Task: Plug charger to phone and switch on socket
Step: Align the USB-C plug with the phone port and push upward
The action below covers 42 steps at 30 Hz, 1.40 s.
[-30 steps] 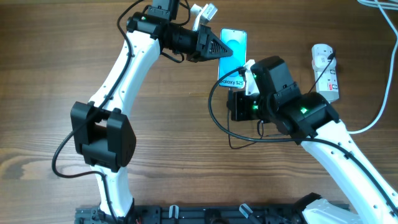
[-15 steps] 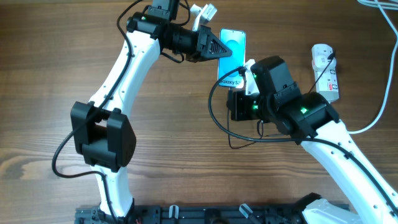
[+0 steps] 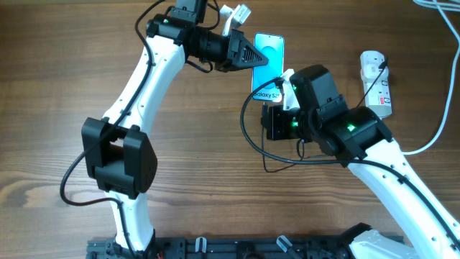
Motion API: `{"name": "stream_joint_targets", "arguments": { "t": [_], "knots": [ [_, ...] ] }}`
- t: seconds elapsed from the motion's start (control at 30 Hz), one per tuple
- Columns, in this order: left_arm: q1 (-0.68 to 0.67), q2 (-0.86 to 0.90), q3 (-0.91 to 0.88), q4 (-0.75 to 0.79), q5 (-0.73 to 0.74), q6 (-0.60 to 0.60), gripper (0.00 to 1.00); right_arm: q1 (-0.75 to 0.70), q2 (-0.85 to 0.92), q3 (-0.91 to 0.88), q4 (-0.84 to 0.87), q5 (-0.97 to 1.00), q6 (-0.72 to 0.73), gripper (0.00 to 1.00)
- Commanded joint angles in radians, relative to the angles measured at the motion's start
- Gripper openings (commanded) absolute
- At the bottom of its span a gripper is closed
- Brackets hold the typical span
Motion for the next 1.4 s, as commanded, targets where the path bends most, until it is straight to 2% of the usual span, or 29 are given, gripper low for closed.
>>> {"name": "stream_joint_targets", "arguments": {
  "t": [0.0,0.43,1.37],
  "knots": [
    [-0.001,-0.032,0.02,0.002,0.046,0.016,0.04,0.003,0.013,0.016,-0.005,-0.023,0.008,0.04],
    [-0.001,-0.032,0.02,0.003,0.071,0.021,0.04,0.003,0.013,0.016,0.001,-0.011,0.021,0.04],
    [-0.001,-0.032,0.02,-0.001,0.02,0.019,0.04,0.003,0.013,0.016,0.002,0.011,0.022,0.05]
  ]
}}
